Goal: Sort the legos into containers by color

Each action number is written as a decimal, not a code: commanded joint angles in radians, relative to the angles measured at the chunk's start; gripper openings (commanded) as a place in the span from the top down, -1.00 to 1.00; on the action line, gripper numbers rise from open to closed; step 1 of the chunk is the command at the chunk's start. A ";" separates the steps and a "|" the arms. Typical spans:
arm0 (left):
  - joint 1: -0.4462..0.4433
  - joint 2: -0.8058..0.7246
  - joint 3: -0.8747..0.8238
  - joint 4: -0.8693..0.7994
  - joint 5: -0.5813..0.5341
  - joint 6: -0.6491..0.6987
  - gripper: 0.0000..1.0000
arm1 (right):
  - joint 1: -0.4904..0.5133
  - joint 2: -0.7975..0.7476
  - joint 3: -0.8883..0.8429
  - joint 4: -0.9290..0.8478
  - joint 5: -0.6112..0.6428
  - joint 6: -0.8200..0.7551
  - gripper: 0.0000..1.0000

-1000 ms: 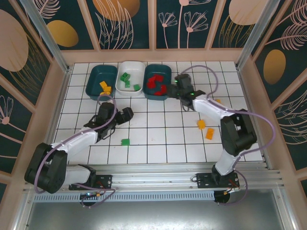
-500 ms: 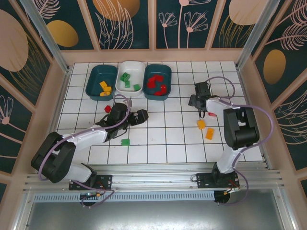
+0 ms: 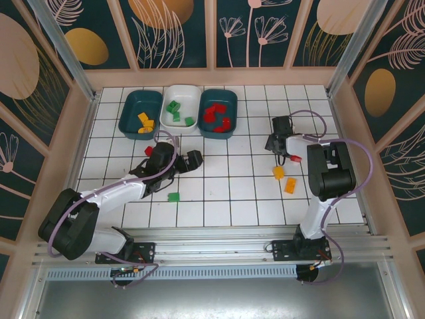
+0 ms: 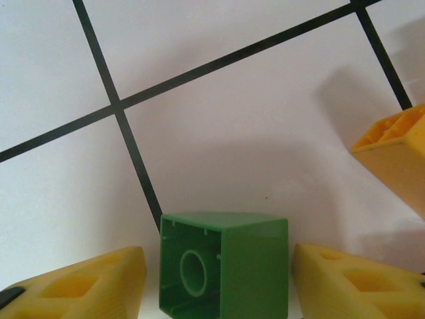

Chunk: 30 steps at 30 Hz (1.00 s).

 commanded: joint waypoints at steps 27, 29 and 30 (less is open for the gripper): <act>0.230 -0.232 -0.027 -0.227 -0.302 -0.084 -0.97 | 0.262 -0.118 0.151 0.106 -0.081 0.027 0.51; 0.246 -0.246 -0.047 -0.225 -0.310 -0.098 -0.97 | 0.327 -0.063 0.229 0.131 -0.114 0.025 0.51; 0.254 -0.249 -0.054 -0.224 -0.305 -0.104 -0.97 | 0.360 -0.021 0.284 0.134 -0.128 0.016 0.51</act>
